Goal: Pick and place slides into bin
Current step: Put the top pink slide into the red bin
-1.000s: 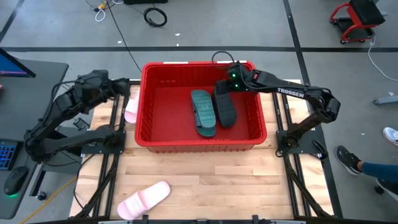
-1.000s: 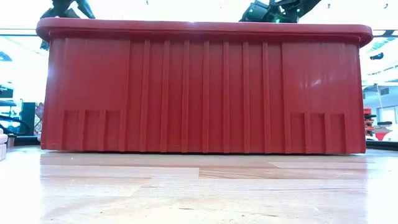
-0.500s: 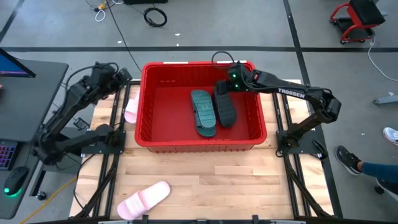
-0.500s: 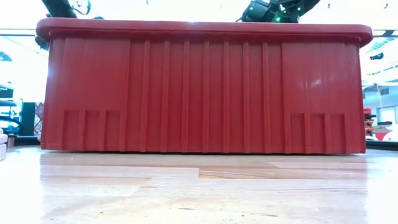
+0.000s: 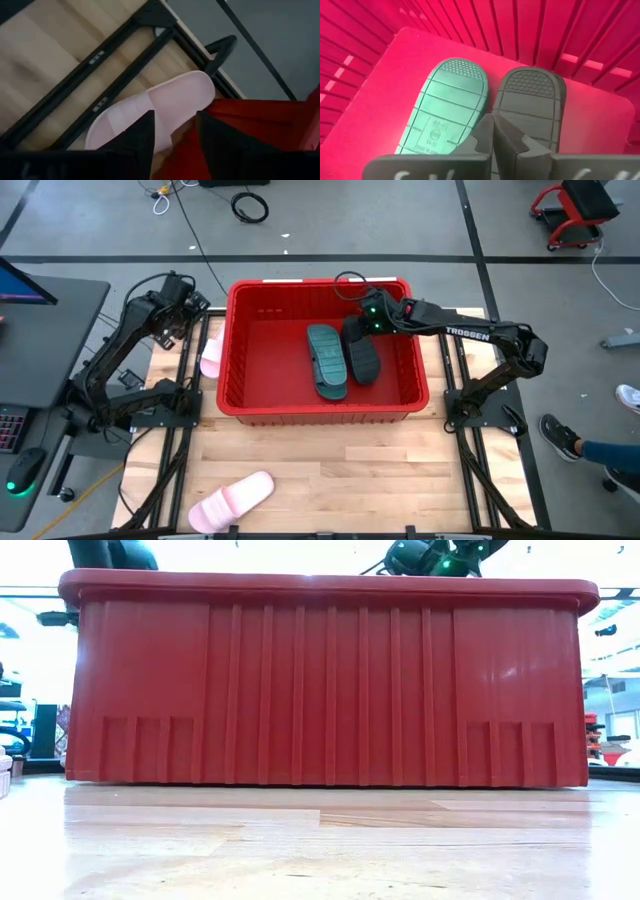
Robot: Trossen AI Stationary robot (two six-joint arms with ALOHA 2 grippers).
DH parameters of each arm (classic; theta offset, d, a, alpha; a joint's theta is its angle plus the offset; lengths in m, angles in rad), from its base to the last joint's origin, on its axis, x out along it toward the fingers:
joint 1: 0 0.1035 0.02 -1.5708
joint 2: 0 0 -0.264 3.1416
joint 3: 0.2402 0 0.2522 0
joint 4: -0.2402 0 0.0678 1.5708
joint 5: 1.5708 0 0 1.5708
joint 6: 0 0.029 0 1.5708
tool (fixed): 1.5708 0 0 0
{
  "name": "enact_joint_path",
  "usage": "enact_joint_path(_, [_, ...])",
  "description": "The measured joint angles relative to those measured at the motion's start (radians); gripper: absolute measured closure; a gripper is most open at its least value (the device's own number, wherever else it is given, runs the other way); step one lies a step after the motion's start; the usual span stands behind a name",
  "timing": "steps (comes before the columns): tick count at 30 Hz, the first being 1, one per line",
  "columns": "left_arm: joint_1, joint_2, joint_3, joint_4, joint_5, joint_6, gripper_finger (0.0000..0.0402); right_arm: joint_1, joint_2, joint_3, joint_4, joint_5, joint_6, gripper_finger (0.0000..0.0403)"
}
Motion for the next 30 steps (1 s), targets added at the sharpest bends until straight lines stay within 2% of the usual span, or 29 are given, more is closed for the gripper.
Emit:
enact_joint_path(7, [-0.002, -0.044, -0.042, -0.041, 0.004, -0.161, 0.0280, -0.001, 0.000, 0.000, 0.000, 0.002, -0.026, 0.0388])
enact_joint_path(12, [-0.002, -0.121, -0.218, 0.003, 0.127, -0.346, 0.0303, -0.001, 0.000, 0.000, 0.000, 0.001, -0.042, 0.0388])
enact_joint_path(15, [-0.003, -0.180, -0.329, 0.055, 0.155, -0.416, 0.0318, -0.001, 0.000, 0.000, 0.000, 0.001, -0.044, 0.0388])
enact_joint_path(21, [-0.001, -0.284, -0.477, 0.167, 0.175, -0.442, 0.0340, -0.001, 0.000, 0.000, 0.000, 0.001, -0.045, 0.0389])
enact_joint_path(25, [-0.001, -0.315, -0.582, 0.333, 0.257, -0.480, 0.0349, -0.001, 0.000, 0.000, 0.000, 0.000, -0.044, 0.0389])
enact_joint_path(30, [-0.002, -0.327, -0.704, 0.339, 0.280, -0.581, 0.0351, -0.001, 0.000, 0.000, -0.005, -0.030, -0.041, 0.0389])
